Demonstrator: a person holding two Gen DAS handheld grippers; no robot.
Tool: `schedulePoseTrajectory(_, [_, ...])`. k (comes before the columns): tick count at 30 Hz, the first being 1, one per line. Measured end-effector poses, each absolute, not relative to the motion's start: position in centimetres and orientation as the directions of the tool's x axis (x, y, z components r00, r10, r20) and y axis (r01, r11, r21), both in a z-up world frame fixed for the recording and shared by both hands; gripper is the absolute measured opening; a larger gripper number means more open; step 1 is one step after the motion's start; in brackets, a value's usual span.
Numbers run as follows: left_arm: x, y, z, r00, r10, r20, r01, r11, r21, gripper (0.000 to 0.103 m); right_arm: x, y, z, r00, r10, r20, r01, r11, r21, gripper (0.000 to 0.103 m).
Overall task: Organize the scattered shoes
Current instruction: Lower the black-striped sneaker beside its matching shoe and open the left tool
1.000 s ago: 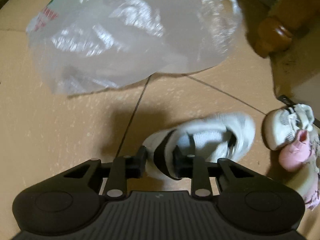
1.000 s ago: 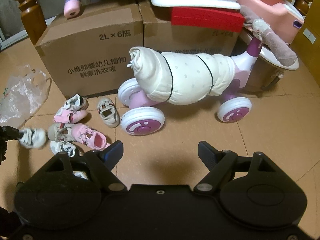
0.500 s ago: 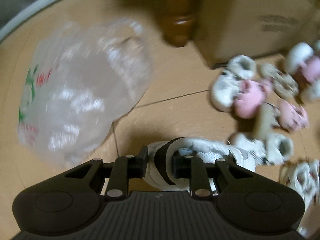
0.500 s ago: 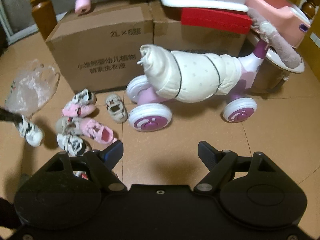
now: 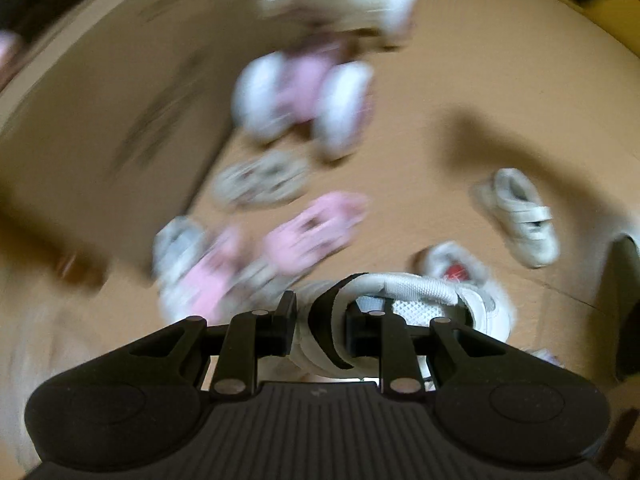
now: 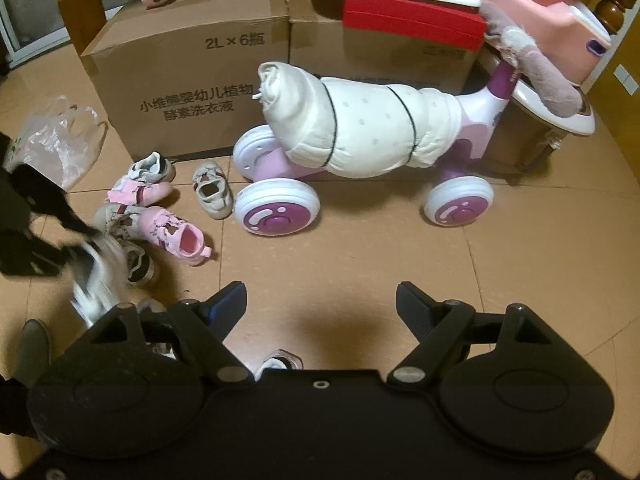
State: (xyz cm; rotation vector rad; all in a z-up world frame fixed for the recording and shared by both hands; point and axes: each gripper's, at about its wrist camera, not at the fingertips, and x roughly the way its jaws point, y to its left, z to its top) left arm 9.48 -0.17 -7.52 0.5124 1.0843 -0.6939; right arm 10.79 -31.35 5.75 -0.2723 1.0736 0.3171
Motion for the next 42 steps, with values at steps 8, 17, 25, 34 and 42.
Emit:
schedulePoseTrajectory(8, [8.2, -12.1, -12.5, 0.162, -0.317, -0.934, 0.938, 0.343, 0.046, 0.023, 10.6, -33.4, 6.2, 0.454, 0.102, -0.885, -0.360, 0.930, -0.077, 0.083])
schedulePoseTrajectory(17, [7.4, -18.6, -16.8, 0.086, -0.318, -0.944, 0.993, 0.108, 0.054, 0.023, 10.6, -33.4, 5.6, 0.440, 0.090, -0.894, -0.379, 0.921, -0.093, 0.083])
schedulePoseTrajectory(25, [8.0, -20.0, -20.5, 0.060, -0.281, -0.958, 0.998, 0.048, 0.049, 0.023, 10.7, -33.1, 5.2, 0.426, 0.083, -0.901, -0.396, 0.912, -0.103, 0.083])
schedulePoseTrajectory(34, [8.8, -20.1, -22.1, 0.074, -0.301, -0.951, 0.988, 0.154, 0.028, 0.022, 10.8, -32.9, 5.1, 0.423, 0.081, -0.902, -0.398, 0.912, -0.104, 0.083])
schedulePoseTrajectory(42, [8.5, -19.8, -21.5, 0.108, -0.245, -0.963, 0.974, 0.222, 0.053, 0.050, 11.1, -32.1, 6.2, 0.447, 0.105, -0.888, -0.398, 0.913, -0.093, 0.083])
